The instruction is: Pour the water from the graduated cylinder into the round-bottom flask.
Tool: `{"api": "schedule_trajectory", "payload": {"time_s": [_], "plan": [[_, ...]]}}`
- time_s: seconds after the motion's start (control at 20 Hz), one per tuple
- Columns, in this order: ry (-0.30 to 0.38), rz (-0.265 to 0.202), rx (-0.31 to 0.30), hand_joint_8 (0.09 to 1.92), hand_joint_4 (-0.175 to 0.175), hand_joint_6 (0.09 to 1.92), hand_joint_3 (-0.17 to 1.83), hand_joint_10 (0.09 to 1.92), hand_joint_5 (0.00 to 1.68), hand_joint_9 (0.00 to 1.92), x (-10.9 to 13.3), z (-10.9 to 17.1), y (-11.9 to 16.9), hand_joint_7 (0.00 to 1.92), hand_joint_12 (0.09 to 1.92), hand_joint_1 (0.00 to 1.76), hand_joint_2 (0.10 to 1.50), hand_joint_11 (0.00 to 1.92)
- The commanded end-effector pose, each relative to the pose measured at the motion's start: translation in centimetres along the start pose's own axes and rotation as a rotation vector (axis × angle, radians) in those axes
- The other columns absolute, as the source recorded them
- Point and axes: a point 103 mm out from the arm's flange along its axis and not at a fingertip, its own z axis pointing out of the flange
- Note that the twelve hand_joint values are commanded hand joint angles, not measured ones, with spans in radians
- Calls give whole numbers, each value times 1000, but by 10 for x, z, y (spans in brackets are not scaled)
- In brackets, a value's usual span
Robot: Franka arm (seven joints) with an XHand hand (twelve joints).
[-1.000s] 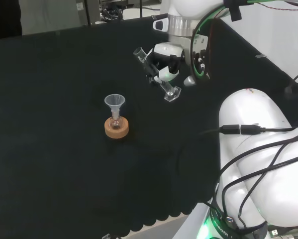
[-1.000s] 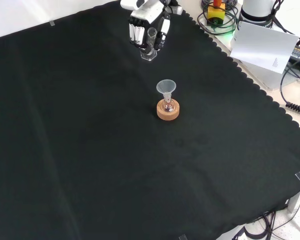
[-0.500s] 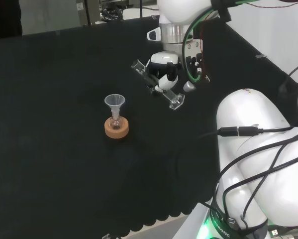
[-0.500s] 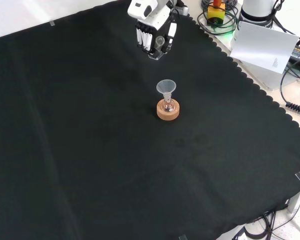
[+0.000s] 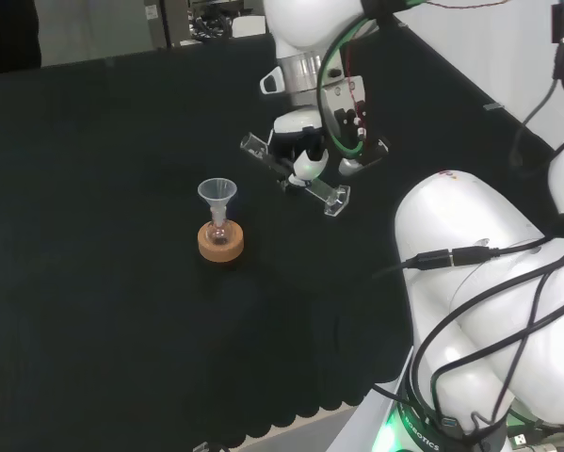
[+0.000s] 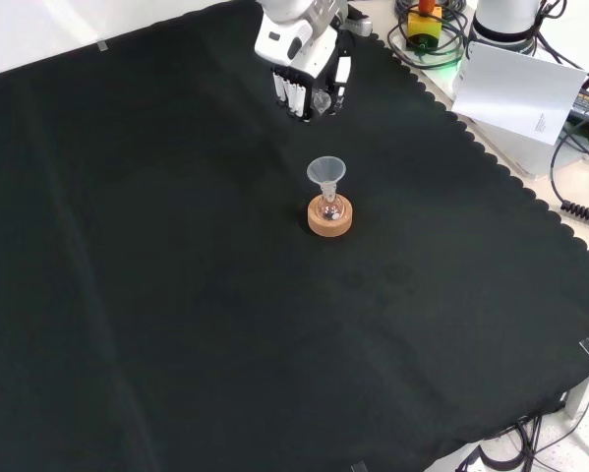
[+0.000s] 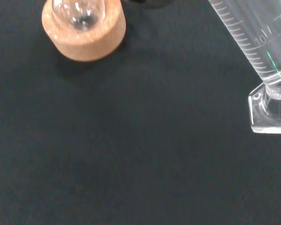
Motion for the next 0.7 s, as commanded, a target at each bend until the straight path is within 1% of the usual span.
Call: {"api": "schedule_trajectory", "payload": {"time_s": [0.05, 0.15, 0.3, 0.45, 0.7], "plan": [[-64, 74, 154, 1029, -175, 1036, -2, 152, 945, 1360, -8, 0, 0, 984, 905, 1257, 1124, 1059], [-87, 83, 192, 1028, -175, 1035, -2, 151, 946, 1361, -6, -2, 3, 984, 904, 1257, 1124, 1060], [-113, 94, 230, 1027, -175, 1034, -1, 149, 947, 1363, -2, -5, 7, 985, 902, 1257, 1123, 1060], [-118, 98, 251, 1026, -175, 1034, -1, 147, 947, 1364, 0, -6, 10, 986, 900, 1257, 1123, 1060], [-148, 114, 289, 1026, -175, 1034, -1, 145, 947, 1367, 2, -9, 11, 986, 898, 1257, 1123, 1060]]}}
